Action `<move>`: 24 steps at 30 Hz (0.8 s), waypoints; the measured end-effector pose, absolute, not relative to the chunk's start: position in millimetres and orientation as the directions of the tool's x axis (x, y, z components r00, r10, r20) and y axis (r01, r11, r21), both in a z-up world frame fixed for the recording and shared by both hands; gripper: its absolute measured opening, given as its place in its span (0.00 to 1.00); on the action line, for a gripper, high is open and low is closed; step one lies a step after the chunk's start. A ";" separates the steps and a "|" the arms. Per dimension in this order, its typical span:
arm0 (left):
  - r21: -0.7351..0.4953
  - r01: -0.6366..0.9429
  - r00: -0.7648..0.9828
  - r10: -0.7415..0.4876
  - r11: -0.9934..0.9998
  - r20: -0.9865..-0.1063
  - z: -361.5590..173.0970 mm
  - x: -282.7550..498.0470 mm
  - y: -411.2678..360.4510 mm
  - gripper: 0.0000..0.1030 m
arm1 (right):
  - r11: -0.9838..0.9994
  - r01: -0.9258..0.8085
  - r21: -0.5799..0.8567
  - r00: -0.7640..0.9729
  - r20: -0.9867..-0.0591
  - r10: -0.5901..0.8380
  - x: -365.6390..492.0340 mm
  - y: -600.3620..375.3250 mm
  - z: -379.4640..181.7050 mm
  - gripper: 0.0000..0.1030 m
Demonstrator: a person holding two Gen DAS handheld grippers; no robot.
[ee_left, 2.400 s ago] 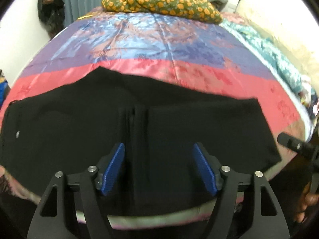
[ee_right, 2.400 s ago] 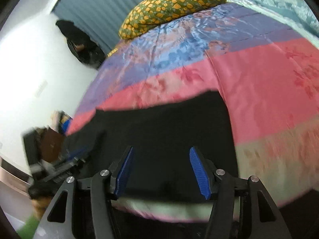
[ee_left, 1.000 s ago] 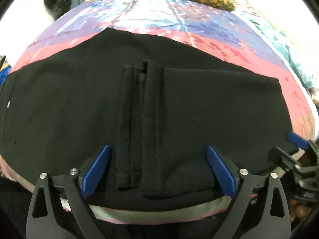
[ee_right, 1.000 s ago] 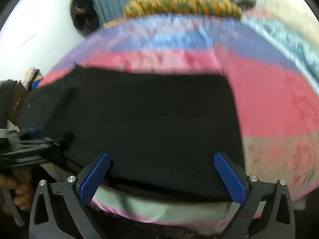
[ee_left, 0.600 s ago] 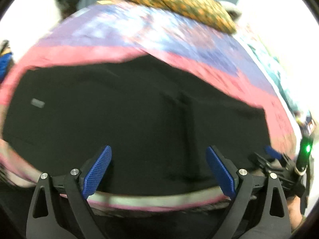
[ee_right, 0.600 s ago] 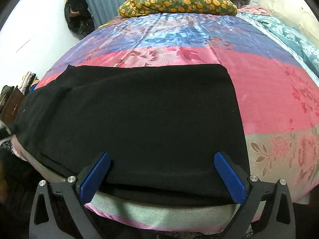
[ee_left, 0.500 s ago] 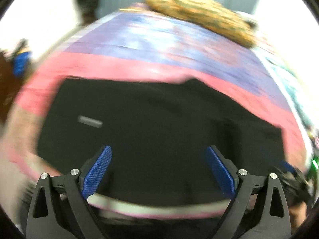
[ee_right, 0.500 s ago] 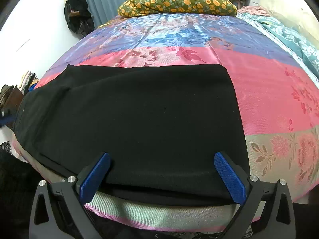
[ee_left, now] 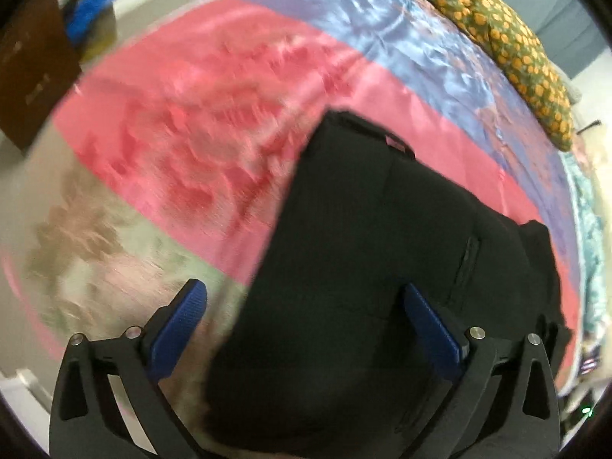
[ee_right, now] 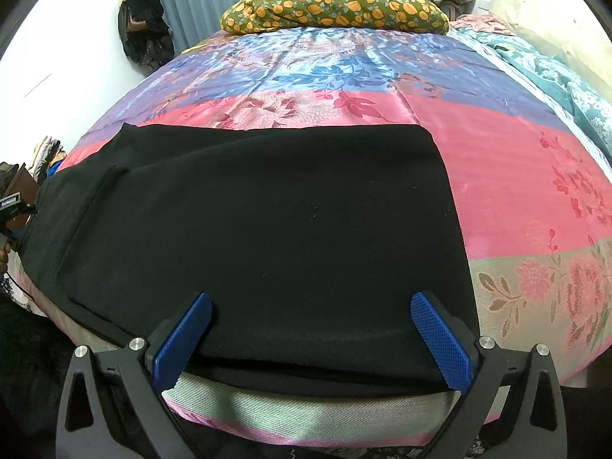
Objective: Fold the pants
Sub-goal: 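Grasp the pants end with the left gripper and fold it over the stack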
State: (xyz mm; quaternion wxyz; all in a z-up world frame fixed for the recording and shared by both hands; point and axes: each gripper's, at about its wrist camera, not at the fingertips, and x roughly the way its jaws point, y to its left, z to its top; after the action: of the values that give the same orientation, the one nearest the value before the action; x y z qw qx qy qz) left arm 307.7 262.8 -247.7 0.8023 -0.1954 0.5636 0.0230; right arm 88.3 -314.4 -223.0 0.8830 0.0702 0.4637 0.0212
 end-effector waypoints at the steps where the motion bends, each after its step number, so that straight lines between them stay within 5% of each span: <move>1: -0.292 -0.266 0.369 -0.183 0.919 -0.911 -247.2 307.2 262.3 0.99 | 0.989 0.027 0.143 0.569 -0.816 0.102 88.3 -314.3 -223.0 1.00; 4: -0.338 -0.245 0.361 -0.238 0.909 -0.902 -238.4 307.9 256.5 0.61 | 0.989 0.025 0.145 0.572 -0.814 0.105 88.2 -314.3 -223.1 1.00; 5: -0.326 -0.247 0.363 -0.225 0.913 -0.904 -233.5 305.4 254.1 0.41 | 0.989 0.025 0.146 0.572 -0.813 0.105 87.8 -314.5 -223.3 1.00; 8: -0.297 -0.281 0.360 -0.187 0.913 -0.914 -216.7 297.2 253.1 0.16 | 0.989 0.023 0.146 0.575 -0.811 0.107 87.5 -314.2 -223.6 1.00; 14: -0.447 -0.347 0.451 -0.271 0.825 -0.850 -162.5 266.9 248.9 0.13 | 0.988 0.021 0.152 0.573 -0.812 0.113 87.9 -315.0 -223.6 1.00; 24: -0.566 -0.052 0.466 -0.481 0.823 -0.742 -75.6 240.3 83.4 0.12 | 0.988 0.022 0.150 0.575 -0.811 0.110 88.1 -314.3 -223.4 1.00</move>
State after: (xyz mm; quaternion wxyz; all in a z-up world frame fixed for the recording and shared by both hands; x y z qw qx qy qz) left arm 240.3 83.4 -75.6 0.8137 -0.2668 0.4993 -0.1320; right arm 88.1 -314.3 -223.4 0.8846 0.0718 0.4601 0.0249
